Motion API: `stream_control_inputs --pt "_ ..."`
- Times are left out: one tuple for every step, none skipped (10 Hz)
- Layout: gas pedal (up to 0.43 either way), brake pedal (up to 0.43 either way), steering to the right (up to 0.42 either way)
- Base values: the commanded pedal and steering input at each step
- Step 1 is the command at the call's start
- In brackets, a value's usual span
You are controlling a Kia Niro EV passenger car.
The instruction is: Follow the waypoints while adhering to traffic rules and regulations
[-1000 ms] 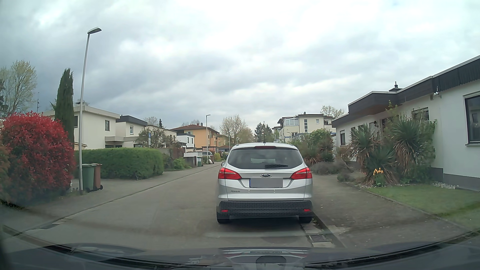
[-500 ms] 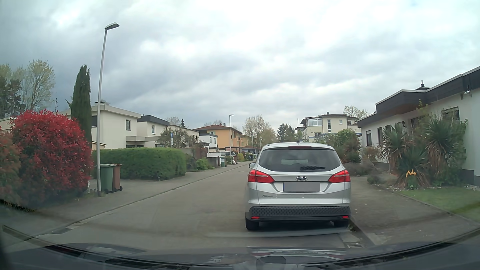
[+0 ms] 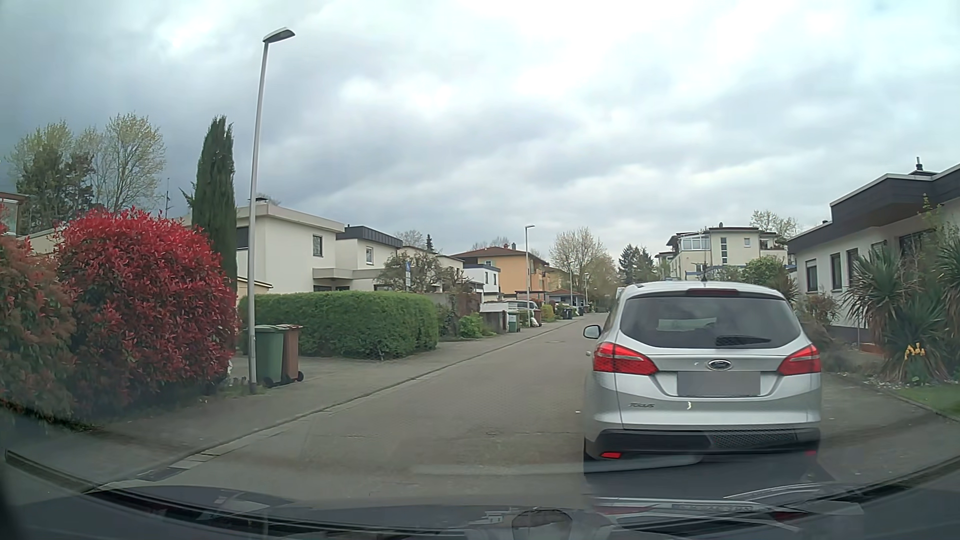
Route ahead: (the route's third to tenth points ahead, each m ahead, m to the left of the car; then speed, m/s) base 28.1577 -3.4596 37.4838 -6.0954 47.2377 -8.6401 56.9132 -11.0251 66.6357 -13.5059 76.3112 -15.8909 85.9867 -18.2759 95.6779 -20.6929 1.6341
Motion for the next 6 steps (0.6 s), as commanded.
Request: stream_control_inputs --pt "0.138 0.0 -0.547" --pt "0.138 0.0 -0.526" --pt "0.138 0.0 -0.495" --pt "0.138 0.0 -0.457" --pt "0.138 0.0 -0.427" --pt "0.138 0.0 -0.397"
